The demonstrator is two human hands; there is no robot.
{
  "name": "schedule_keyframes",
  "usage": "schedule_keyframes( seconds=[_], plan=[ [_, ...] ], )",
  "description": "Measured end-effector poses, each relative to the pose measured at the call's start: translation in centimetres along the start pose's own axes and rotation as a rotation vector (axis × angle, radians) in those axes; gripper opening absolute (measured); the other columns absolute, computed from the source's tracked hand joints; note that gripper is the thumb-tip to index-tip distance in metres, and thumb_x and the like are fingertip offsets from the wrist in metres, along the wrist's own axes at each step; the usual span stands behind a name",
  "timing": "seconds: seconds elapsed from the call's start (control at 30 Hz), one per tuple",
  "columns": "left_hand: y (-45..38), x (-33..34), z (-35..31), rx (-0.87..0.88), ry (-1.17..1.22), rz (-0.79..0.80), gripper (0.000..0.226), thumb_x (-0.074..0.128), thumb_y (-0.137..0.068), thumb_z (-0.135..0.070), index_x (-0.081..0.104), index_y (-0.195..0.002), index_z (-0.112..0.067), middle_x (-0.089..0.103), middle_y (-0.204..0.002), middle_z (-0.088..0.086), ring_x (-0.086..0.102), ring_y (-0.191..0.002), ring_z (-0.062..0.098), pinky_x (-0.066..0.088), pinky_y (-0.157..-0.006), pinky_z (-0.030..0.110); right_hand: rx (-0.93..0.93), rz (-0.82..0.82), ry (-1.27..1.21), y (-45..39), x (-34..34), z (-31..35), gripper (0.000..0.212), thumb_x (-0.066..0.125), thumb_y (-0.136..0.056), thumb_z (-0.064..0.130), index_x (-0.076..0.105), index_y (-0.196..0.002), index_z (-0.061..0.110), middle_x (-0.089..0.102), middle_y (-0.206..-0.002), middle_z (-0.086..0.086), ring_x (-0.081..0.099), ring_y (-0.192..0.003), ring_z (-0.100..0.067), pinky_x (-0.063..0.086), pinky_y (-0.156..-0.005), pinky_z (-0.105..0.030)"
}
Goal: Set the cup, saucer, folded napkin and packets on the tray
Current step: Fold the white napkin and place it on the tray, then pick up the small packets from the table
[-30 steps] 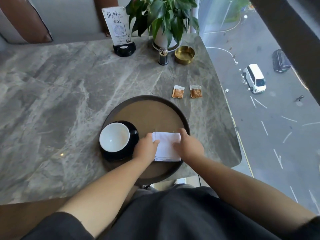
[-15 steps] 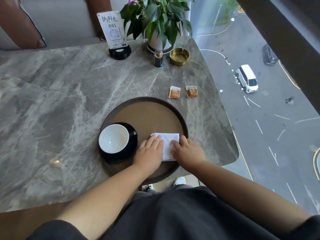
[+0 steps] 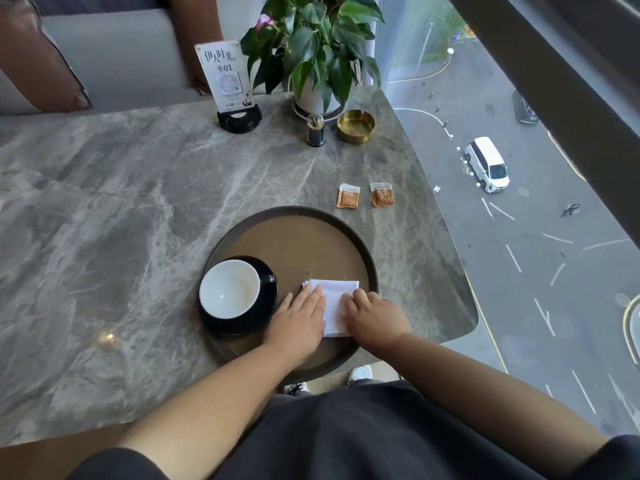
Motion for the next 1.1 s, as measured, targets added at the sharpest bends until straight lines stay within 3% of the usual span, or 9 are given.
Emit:
schedule_keyframes(
  seconds=[0.13, 0.27, 0.43, 0.57, 0.7, 0.87, 0.97, 1.1],
  plan=[
    [-0.1, -0.4, -0.2, -0.006, 0.029, -0.008, 0.056, 0.029, -0.099, -0.036, 0.017, -0.149, -0.014, 0.009, -0.161, 0.004, 0.002, -0.147, 0.021, 0.008, -0.117, 0.042, 0.031, 0.031, -0.054, 0.1, 0.1, -0.4, 0.032, 0.077, -0.066, 0.032, 0.065, -0.087, 0.010, 0.057, -0.072, -0.005, 0.053, -0.048, -0.021, 0.039, -0.034, -0.024],
    [-0.8, -2.3, 0.2, -0.051, 0.097, -0.077, 0.057, 0.034, -0.096, -0.035, 0.023, -0.147, -0.014, 0.011, -0.160, 0.005, 0.001, -0.146, 0.024, -0.001, -0.117, 0.043, 0.210, 0.032, -0.304, -0.3, 0.1, -3.5, 0.053, 0.041, -0.090, 0.056, 0.051, -0.124, 0.016, 0.058, -0.105, -0.005, 0.063, -0.081, -0.027, 0.041, -0.054, -0.031],
    [-4.8, -5.0, 0.5, -0.057, 0.139, -0.140, 0.061, 0.032, -0.096, -0.038, 0.017, -0.148, -0.010, 0.006, -0.160, 0.008, -0.003, -0.147, 0.024, -0.005, -0.117, 0.044, 0.441, -0.051, -0.431, -2.8, -1.4, -10.0, 0.048, 0.037, -0.092, 0.057, 0.058, -0.115, 0.021, 0.057, -0.107, -0.002, 0.062, -0.092, -0.025, 0.043, -0.062, -0.032],
    [-8.5, -4.5, 0.2, -0.075, 0.125, -0.089, 0.067, 0.026, -0.097, -0.045, 0.007, -0.149, -0.009, -0.002, -0.160, 0.009, -0.009, -0.146, 0.025, -0.009, -0.115, 0.046, 0.624, -0.044, -0.581, -6.4, -0.7, -14.9, 0.052, 0.038, -0.093, 0.056, 0.057, -0.123, 0.017, 0.056, -0.123, -0.006, 0.058, -0.108, -0.027, 0.043, -0.075, -0.034],
    [-9.5, -2.3, 0.2, -0.105, 0.086, -0.036, 0.068, 0.020, -0.096, -0.050, 0.007, -0.150, -0.010, -0.001, -0.160, 0.009, -0.006, -0.147, 0.024, -0.006, -0.117, 0.045, 0.774, -0.027, -0.649, -9.7, 0.6, -19.4, 0.048, 0.044, -0.093, 0.048, 0.055, -0.121, 0.011, 0.056, -0.122, -0.013, 0.058, -0.105, -0.033, 0.044, -0.080, -0.038],
    [-9.1, -2.6, -0.1, -0.072, 0.081, -0.132, 0.062, 0.031, -0.091, -0.045, 0.047, -0.136, -0.005, 0.040, -0.147, 0.014, 0.035, -0.137, 0.029, 0.026, -0.114, 0.051, 0.910, 0.014, -0.653, -13.4, 2.6, -23.8, 0.033, 0.049, -0.092, 0.035, 0.056, -0.104, 0.005, 0.058, -0.111, -0.018, 0.057, -0.098, -0.036, 0.044, -0.076, -0.038],
    [-9.2, -2.5, -0.2, -0.059, 0.089, -0.146, 0.061, 0.034, -0.090, -0.044, 0.048, -0.135, -0.004, 0.042, -0.147, 0.015, 0.036, -0.137, 0.030, 0.021, -0.109, 0.049, 1.003, 0.032, -0.678, -14.8, 3.5, -25.3, 0.034, 0.053, -0.087, 0.037, 0.059, -0.100, 0.006, 0.058, -0.110, -0.016, 0.058, -0.098, -0.035, 0.047, -0.078, -0.039],
    [-9.3, -2.5, -0.1, -0.063, 0.077, -0.131, 0.061, 0.036, -0.089, -0.043, 0.048, -0.135, -0.004, 0.041, -0.147, 0.015, 0.036, -0.137, 0.030, 0.020, -0.108, 0.049, 1.017, 0.135, -0.797, -16.1, 4.8, -25.6, 0.016, 0.059, -0.079, 0.025, 0.058, -0.080, 0.009, 0.064, -0.084, -0.012, 0.061, -0.075, -0.028, 0.043, -0.055, -0.030]
  ],
)
Point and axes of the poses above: each hand's wrist, its own y-axis away from the middle knuckle, its own x-axis out of the palm, z = x × y, the point moved 9 cm from there along -y, towards the middle knuckle
